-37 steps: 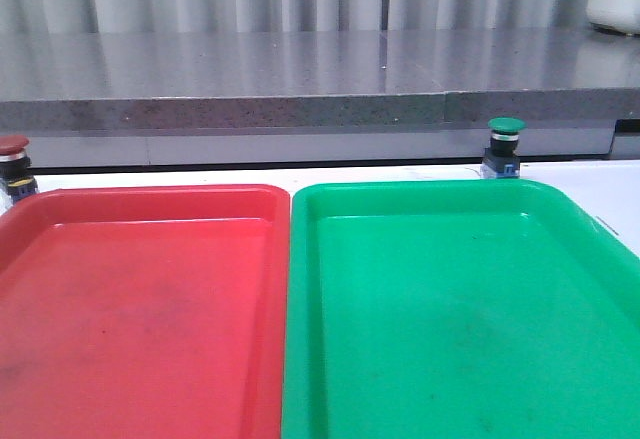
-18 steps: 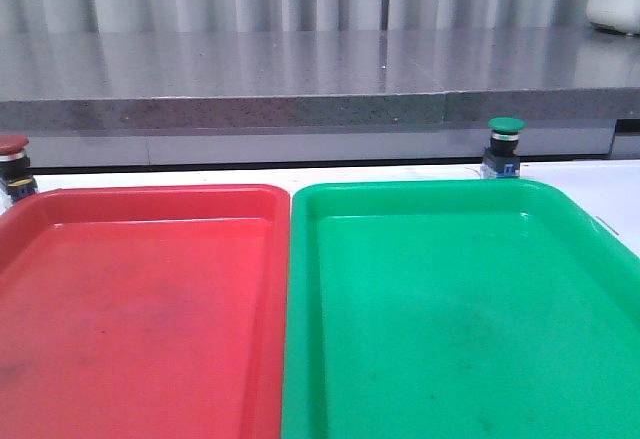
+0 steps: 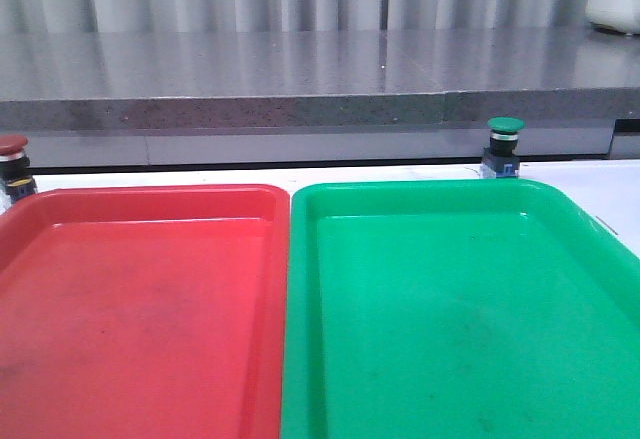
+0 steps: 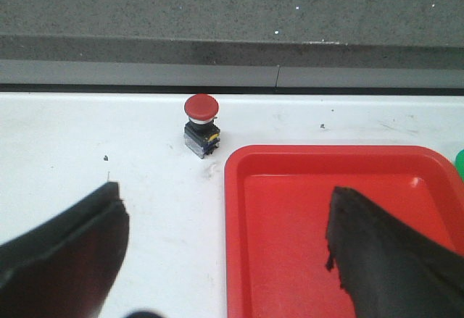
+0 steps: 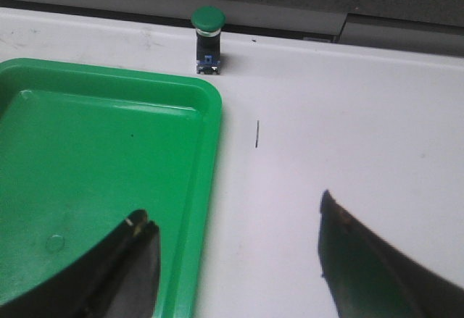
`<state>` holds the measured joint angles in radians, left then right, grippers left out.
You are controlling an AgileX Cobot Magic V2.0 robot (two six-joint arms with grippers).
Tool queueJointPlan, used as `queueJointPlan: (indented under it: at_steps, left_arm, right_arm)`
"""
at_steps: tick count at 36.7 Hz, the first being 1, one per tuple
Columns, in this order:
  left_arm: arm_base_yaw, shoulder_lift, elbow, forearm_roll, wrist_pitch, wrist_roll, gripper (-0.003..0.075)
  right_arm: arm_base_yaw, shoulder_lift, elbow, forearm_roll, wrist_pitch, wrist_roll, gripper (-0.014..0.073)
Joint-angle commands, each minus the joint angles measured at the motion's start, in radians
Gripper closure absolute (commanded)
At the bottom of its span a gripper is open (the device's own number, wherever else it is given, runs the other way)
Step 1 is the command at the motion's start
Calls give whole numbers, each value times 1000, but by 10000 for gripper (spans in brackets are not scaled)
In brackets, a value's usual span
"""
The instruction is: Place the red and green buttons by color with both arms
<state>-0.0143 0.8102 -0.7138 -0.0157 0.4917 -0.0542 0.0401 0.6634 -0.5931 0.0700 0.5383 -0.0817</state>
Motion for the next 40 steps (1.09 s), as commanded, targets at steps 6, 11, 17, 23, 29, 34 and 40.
queueJointPlan:
  at_steps: [6, 11, 17, 23, 29, 34, 40]
  left_arm:
    - [4, 313, -239, 2, -30, -4, 143]
    - [47, 510, -369, 2, 5, -4, 143]
    - [72, 709, -507, 2, 39, -4, 145]
    - [72, 886, -612, 2, 31, -4, 145]
    - [72, 1000, -679, 0, 27, -4, 145]
    - [72, 1078, -713, 0, -4, -4, 145]
    - [72, 1135, -737, -2, -44, -4, 146]
  right_arm:
    - [-4, 7, -37, -7, -66, -11, 84]
    - [-4, 7, -37, -7, -66, -11, 84]
    - [-4, 7, -37, -7, -66, -11, 84]
    - [-4, 7, -37, -7, -65, -11, 84]
    - [-4, 7, -37, -7, -65, -11, 84]
    - [-4, 7, -37, -7, -65, -11, 84]
    - [-4, 7, -37, -7, -65, -11, 84]
